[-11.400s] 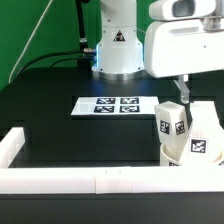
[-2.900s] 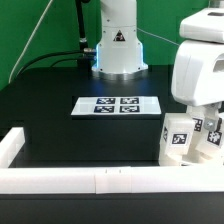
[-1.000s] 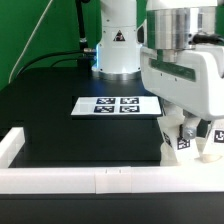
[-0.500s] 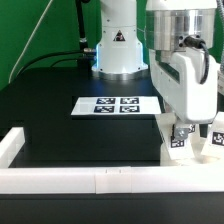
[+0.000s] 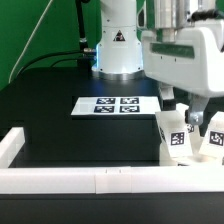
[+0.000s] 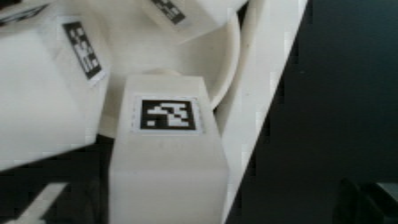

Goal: Assemble stool

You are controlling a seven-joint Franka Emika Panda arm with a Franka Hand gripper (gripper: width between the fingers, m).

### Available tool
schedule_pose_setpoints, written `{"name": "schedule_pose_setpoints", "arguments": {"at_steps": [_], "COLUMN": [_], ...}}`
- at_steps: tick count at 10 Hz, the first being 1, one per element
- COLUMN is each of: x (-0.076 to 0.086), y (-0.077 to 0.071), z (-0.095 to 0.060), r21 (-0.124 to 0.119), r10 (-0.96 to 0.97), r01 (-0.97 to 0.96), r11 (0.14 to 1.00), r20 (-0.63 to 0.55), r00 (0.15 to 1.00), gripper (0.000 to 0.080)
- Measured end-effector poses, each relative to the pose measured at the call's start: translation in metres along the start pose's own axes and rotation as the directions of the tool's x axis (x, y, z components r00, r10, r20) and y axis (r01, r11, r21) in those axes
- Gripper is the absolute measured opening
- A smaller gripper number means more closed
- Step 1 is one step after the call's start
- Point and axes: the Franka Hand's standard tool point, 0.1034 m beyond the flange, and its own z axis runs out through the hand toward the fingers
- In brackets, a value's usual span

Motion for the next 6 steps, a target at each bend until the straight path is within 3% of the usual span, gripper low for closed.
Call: {"name": "schedule_pose_setpoints", "arguments": {"at_steps": [3, 6], "x": [-0.008, -0.011], "y": [-0.005, -0.005], "z": [-0.011, -0.010], "r21": [0.013, 0.009], "r10": [-0.206, -0.300], "r01": [0.206, 0.300], "r11": [0.978, 0.954], "r20": [0.008, 0.013], "r00": [0.978, 0.954], "gripper": [0.0649, 0.0649]}}
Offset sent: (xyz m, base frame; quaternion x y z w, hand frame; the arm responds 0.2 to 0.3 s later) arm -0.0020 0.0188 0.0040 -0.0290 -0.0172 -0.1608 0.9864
